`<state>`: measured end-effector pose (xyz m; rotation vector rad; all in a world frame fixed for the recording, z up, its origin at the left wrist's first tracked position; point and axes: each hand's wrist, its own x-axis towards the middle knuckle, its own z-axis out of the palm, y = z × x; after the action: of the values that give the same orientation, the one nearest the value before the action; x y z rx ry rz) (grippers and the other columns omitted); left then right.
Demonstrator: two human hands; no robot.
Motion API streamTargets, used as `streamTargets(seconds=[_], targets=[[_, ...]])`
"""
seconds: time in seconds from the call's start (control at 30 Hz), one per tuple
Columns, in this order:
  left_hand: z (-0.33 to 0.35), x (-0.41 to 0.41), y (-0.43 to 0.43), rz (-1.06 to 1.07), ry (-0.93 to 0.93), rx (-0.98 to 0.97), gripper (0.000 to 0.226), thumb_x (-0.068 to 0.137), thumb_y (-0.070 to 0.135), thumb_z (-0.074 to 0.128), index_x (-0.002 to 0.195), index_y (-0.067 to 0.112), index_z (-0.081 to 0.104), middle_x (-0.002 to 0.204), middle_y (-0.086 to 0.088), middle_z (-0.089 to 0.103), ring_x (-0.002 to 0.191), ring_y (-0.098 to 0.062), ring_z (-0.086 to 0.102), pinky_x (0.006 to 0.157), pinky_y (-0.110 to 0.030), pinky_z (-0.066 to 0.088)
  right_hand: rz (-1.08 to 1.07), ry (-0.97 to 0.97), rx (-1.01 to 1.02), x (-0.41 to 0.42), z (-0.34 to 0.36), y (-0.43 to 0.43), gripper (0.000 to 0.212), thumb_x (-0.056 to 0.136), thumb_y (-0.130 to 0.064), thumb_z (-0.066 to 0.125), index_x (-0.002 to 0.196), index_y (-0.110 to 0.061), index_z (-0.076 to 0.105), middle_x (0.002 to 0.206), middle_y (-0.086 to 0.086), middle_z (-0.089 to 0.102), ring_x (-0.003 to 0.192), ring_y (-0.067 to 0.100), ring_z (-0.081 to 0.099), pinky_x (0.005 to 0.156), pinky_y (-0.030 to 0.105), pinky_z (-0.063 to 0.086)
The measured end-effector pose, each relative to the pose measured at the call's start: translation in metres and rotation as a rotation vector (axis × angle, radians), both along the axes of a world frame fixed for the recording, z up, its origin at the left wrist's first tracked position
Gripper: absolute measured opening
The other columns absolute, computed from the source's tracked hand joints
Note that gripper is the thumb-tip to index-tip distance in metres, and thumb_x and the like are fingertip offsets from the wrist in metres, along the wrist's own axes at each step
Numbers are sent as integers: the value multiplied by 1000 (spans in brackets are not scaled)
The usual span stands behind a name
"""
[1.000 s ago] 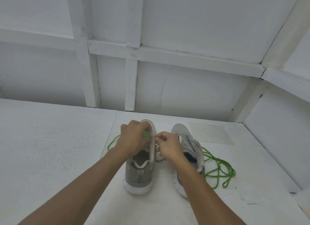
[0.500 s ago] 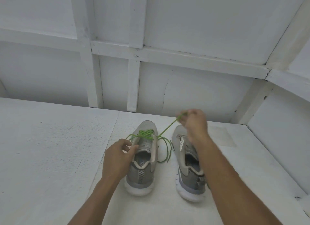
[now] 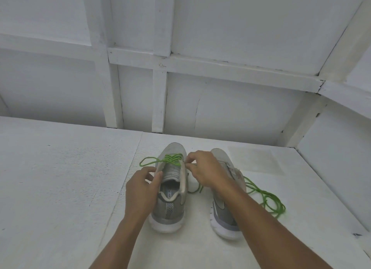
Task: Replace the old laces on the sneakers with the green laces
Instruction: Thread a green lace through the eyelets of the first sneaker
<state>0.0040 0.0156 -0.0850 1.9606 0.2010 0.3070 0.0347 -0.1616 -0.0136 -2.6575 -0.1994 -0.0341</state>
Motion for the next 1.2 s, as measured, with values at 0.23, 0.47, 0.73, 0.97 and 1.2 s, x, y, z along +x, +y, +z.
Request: streamTargets(seconds=[0.23, 0.47, 0.73, 0.97, 1.2], targets=[[2, -3, -3, 18, -5, -76, 17, 88, 44, 63, 81, 29, 64, 77, 6, 63, 73, -13, 60, 59, -26, 41, -173, -51, 272, 7, 12, -12, 14, 96, -13, 45, 91, -14, 58, 88, -5, 63, 70, 16, 54, 61, 31, 43], [0, -3, -3, 14, -12, -78, 9, 88, 38, 65, 84, 30, 65, 77, 5, 64, 74, -11, 61, 60, -26, 40, -439, -113, 818, 19, 43, -37, 15, 98, -15, 42, 88, -17, 53, 89, -3, 68, 57, 11, 47, 51, 24, 36], [12, 5, 3, -58, 9, 101, 22, 88, 47, 61, 98, 27, 63, 94, 10, 63, 83, -11, 62, 69, -30, 48, -408, -101, 1027, 14, 48, -49, 13, 97, -11, 46, 90, -16, 56, 91, -2, 71, 66, 11, 48, 50, 23, 34], [51, 70, -17, -497, -41, 478, 36, 101, 32, 40, 133, 27, 56, 135, 4, 58, 127, -19, 49, 108, -44, 37, -325, 90, 1215, 3, 34, -24, 20, 88, -10, 42, 70, -13, 50, 66, 5, 66, 58, 15, 48, 53, 29, 30], [72, 102, -50, -791, 248, 971, 40, 95, 32, 48, 136, 29, 49, 137, 0, 53, 124, -23, 47, 104, -40, 40, -311, 326, 629, -13, 32, -12, 18, 86, -7, 52, 73, -9, 64, 95, 9, 70, 76, 18, 64, 58, 24, 46]])
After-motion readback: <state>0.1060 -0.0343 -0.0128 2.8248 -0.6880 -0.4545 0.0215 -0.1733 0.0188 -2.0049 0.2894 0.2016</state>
